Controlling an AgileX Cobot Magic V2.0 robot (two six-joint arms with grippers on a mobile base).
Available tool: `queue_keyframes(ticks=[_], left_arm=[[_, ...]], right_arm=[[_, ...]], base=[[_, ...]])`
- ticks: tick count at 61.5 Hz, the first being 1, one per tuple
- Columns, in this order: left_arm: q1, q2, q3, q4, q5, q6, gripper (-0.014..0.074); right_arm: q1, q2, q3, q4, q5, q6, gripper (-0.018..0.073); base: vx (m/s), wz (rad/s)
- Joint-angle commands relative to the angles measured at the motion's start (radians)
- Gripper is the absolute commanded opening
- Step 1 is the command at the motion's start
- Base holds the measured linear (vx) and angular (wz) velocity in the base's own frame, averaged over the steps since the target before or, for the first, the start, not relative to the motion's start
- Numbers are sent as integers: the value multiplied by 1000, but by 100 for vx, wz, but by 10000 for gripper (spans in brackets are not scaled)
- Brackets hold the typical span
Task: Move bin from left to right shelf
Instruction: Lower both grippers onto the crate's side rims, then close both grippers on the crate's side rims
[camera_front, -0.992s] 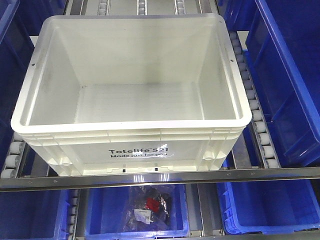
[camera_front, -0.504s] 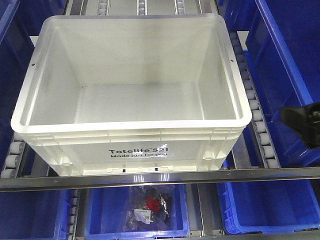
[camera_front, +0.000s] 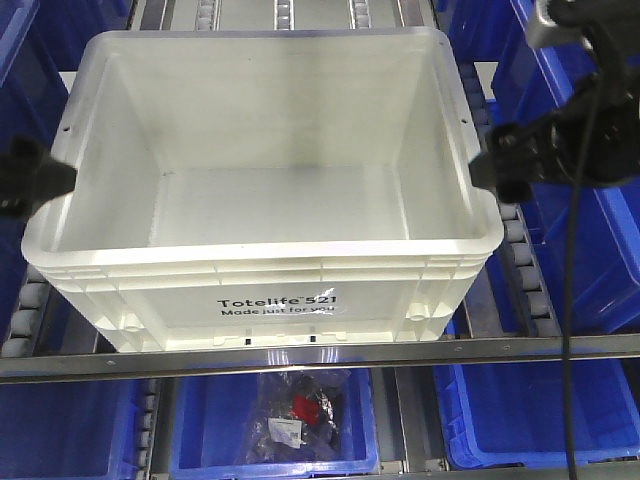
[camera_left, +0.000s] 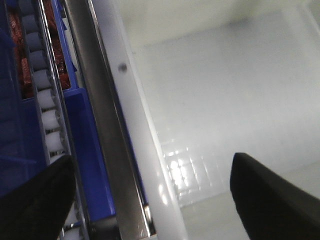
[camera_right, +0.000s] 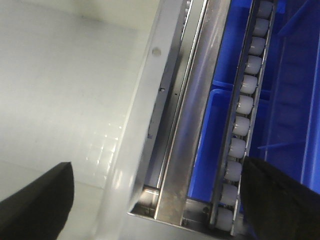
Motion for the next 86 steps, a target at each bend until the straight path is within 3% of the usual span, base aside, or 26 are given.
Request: queue_keyframes(ticks=[1, 11, 29, 74, 86], left_arm=[[-7, 53, -93, 24, -41, -75, 587], [-7, 168, -173, 113, -7, -205, 587], [-7, 320, -247, 113, -4, -257, 587], [-7, 369, -251, 115, -4, -257, 584], [-7, 369, -251, 121, 22, -257, 531]], right_arm=[[1, 40, -86, -20, -22, 37, 638], [1, 134, -166, -35, -4, 94, 631], [1, 279, -255, -85, 21, 187, 619], [-11, 424, -333, -79, 46, 185, 557], [-11, 424, -333, -80, 69, 185, 498]], base=[[0, 0], [0, 0], [0, 0], [0, 0], [0, 0]])
